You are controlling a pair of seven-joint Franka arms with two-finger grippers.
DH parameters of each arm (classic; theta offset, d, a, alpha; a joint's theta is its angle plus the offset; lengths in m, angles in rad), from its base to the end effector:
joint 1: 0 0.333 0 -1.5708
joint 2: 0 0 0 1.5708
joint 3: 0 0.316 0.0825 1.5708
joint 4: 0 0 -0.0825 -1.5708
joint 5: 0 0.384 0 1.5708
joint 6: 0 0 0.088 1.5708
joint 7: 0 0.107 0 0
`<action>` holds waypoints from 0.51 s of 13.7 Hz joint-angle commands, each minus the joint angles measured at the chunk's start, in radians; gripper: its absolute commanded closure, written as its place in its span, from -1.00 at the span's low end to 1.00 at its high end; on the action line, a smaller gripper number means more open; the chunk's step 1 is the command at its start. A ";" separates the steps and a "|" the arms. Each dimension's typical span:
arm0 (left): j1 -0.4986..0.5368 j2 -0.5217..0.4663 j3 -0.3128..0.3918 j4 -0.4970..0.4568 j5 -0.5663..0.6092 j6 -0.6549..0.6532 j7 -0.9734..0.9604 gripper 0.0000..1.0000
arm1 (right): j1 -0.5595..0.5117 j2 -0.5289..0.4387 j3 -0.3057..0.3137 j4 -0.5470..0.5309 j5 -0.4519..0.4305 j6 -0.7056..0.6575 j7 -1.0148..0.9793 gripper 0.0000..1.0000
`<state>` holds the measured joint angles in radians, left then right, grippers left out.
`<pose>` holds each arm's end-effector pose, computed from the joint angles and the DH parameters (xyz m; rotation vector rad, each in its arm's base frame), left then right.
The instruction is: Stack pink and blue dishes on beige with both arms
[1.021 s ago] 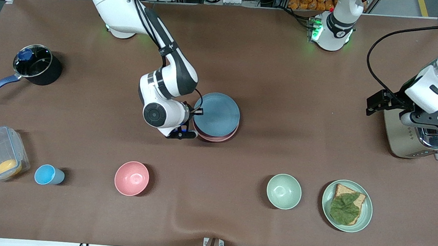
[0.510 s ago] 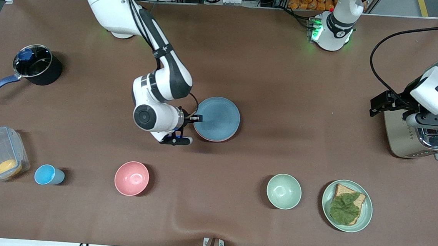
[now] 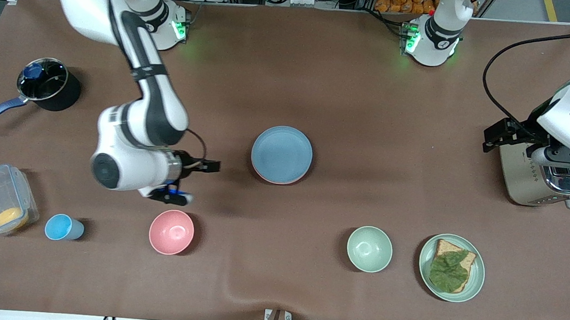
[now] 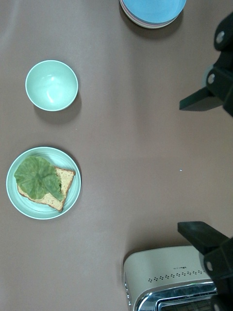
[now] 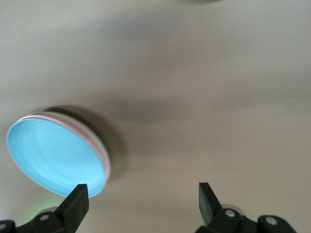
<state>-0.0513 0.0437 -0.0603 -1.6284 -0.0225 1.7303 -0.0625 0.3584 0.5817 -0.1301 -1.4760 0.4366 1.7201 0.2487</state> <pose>0.5769 -0.0660 0.5867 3.1097 -0.0716 0.0869 0.6419 0.2033 0.3224 -2.8220 0.2116 0.5733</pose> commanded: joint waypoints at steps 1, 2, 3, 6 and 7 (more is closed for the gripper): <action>0.005 0.004 -0.003 0.013 -0.002 0.002 0.004 -1.00 | -0.094 -0.066 0.015 -0.018 -0.099 -0.042 0.001 -1.00; 0.008 0.002 -0.004 0.012 -0.002 0.002 0.006 -1.00 | -0.125 -0.085 0.015 -0.018 -0.146 -0.056 0.000 -1.00; 0.008 0.002 -0.003 0.012 -0.002 0.002 0.006 -1.00 | -0.157 -0.101 0.017 -0.018 -0.194 -0.066 -0.002 -1.00; 0.005 0.007 -0.003 0.013 -0.002 0.002 0.003 -1.00 | -0.242 -0.146 0.014 -0.021 -0.246 -0.080 -0.093 -1.00; 0.004 0.008 -0.004 0.013 -0.002 0.002 0.001 -1.00 | -0.263 -0.152 0.010 -0.020 -0.272 -0.083 -0.118 -1.00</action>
<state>-0.0485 0.0459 -0.0599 -1.6273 -0.0225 1.7304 -0.0625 0.1381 0.4701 -0.1343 -1.4758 0.2125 1.6492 0.1740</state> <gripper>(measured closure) 0.000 0.000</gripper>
